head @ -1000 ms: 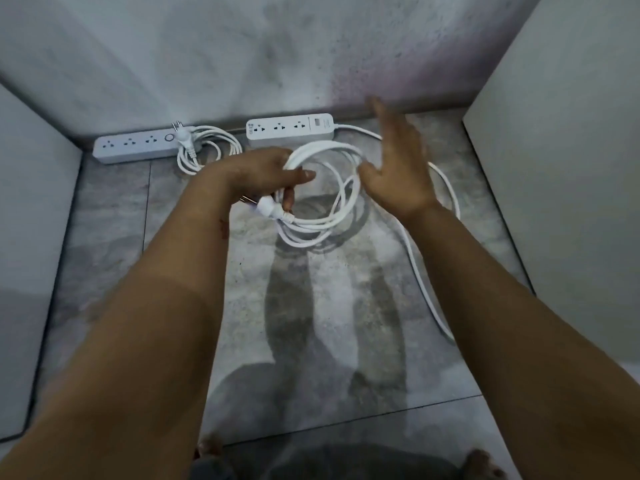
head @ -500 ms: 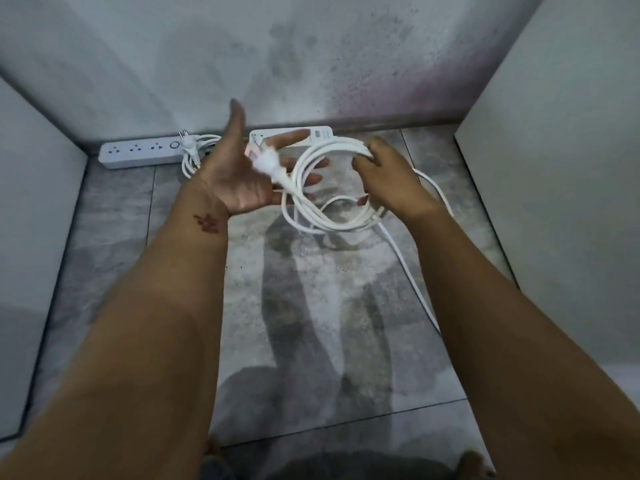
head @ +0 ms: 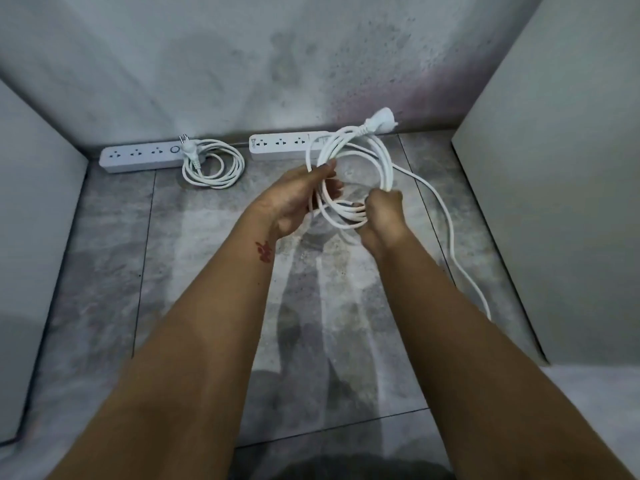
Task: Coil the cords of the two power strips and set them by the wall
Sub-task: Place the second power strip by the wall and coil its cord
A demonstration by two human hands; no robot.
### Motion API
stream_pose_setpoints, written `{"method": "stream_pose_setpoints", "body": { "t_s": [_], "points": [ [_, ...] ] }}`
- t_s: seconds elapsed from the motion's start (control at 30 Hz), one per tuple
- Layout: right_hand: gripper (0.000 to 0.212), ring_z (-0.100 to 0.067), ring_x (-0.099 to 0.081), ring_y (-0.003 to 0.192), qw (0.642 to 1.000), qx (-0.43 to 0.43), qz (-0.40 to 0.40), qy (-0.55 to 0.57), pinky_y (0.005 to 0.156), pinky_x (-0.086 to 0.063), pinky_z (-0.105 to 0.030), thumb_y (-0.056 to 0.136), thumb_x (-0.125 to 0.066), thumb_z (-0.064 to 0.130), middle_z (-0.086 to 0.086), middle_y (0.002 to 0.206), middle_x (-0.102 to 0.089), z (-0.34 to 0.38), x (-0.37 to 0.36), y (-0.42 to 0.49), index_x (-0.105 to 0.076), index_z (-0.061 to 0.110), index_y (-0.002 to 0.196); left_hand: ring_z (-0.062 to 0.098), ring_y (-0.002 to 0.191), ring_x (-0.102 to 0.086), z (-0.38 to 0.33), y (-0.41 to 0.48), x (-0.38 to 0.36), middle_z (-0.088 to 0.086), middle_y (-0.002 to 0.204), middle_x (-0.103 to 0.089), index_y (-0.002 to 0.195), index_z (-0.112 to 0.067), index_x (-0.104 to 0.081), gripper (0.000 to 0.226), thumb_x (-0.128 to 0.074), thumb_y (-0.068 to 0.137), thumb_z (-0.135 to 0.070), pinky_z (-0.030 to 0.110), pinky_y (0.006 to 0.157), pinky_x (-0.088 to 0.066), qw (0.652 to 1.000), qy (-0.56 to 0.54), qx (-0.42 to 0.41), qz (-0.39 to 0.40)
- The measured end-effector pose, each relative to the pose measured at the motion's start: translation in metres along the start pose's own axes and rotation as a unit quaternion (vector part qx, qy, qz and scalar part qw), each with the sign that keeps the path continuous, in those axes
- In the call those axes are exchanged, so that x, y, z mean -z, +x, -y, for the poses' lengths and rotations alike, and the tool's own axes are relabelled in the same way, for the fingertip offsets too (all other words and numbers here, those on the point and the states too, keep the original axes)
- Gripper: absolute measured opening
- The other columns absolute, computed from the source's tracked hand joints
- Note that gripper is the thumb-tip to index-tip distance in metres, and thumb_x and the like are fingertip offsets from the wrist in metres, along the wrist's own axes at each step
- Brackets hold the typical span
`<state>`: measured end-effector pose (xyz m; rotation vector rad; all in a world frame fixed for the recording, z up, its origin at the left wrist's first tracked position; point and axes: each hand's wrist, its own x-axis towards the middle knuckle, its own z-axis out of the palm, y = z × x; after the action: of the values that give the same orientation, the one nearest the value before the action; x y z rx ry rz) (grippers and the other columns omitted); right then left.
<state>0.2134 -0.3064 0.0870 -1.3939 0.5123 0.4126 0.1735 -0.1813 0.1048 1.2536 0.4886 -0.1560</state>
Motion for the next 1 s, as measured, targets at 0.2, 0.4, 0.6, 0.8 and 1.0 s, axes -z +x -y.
{"method": "stream_pose_setpoints", "body": {
  "t_s": [0.2,0.4,0.6,0.8,1.0],
  "points": [
    [0.030,-0.019,-0.061,0.084,0.989,-0.060,0.133,0.000,0.080,-0.047,-0.037,0.104,-0.036,0.034,-0.006,0.102,-0.063,-0.013,0.013,-0.017,-0.053,0.014,0.117,0.013,0.041,-0.047,-0.009,0.007,0.002,-0.002,0.049,-0.047,0.087,-0.009,-0.055,0.018,-0.051,0.100,-0.020,0.031,0.060,-0.054,0.995,-0.084,-0.035,-0.042],
    [0.028,-0.027,-0.055,0.098,0.952,0.209,-0.192,-0.115,0.080,-0.049,-0.032,0.089,-0.050,0.008,-0.003,0.105,-0.055,-0.019,0.030,-0.011,-0.051,0.005,0.117,0.010,0.040,-0.037,-0.021,0.007,0.011,-0.006,0.048,-0.041,0.088,-0.011,-0.054,0.015,-0.049,0.100,-0.019,0.023,0.046,-0.038,0.995,0.004,-0.094,-0.043],
    [0.073,-0.025,-0.030,0.142,0.709,0.477,-0.025,-0.519,0.117,-0.018,-0.044,0.073,-0.060,0.022,-0.001,0.147,-0.041,0.029,0.016,-0.022,-0.040,0.023,0.143,0.011,0.053,-0.039,-0.034,0.003,-0.002,-0.002,0.062,-0.047,0.080,-0.017,-0.064,0.011,-0.063,0.090,-0.021,0.024,0.049,-0.032,0.939,0.327,-0.105,0.025],
    [0.023,-0.027,-0.057,0.102,0.741,0.427,0.086,-0.511,0.081,-0.045,-0.039,0.085,-0.056,0.024,-0.007,0.112,-0.057,0.038,0.021,-0.008,-0.053,0.016,0.107,0.017,0.043,-0.036,-0.042,-0.003,-0.025,0.008,0.053,-0.046,0.066,-0.022,-0.060,0.043,-0.040,0.097,-0.044,0.026,0.046,-0.029,0.961,0.251,-0.091,0.076],
    [0.006,-0.036,-0.063,0.075,0.835,0.342,0.040,-0.429,0.068,-0.055,-0.048,0.092,-0.041,0.022,-0.012,0.085,-0.058,0.041,0.030,-0.004,-0.039,0.019,0.096,0.023,0.072,-0.068,-0.037,0.008,-0.004,0.021,0.088,-0.070,0.100,-0.004,-0.070,0.084,-0.015,0.095,-0.067,0.032,0.079,-0.052,0.985,0.156,-0.067,0.025]
  ]
}}
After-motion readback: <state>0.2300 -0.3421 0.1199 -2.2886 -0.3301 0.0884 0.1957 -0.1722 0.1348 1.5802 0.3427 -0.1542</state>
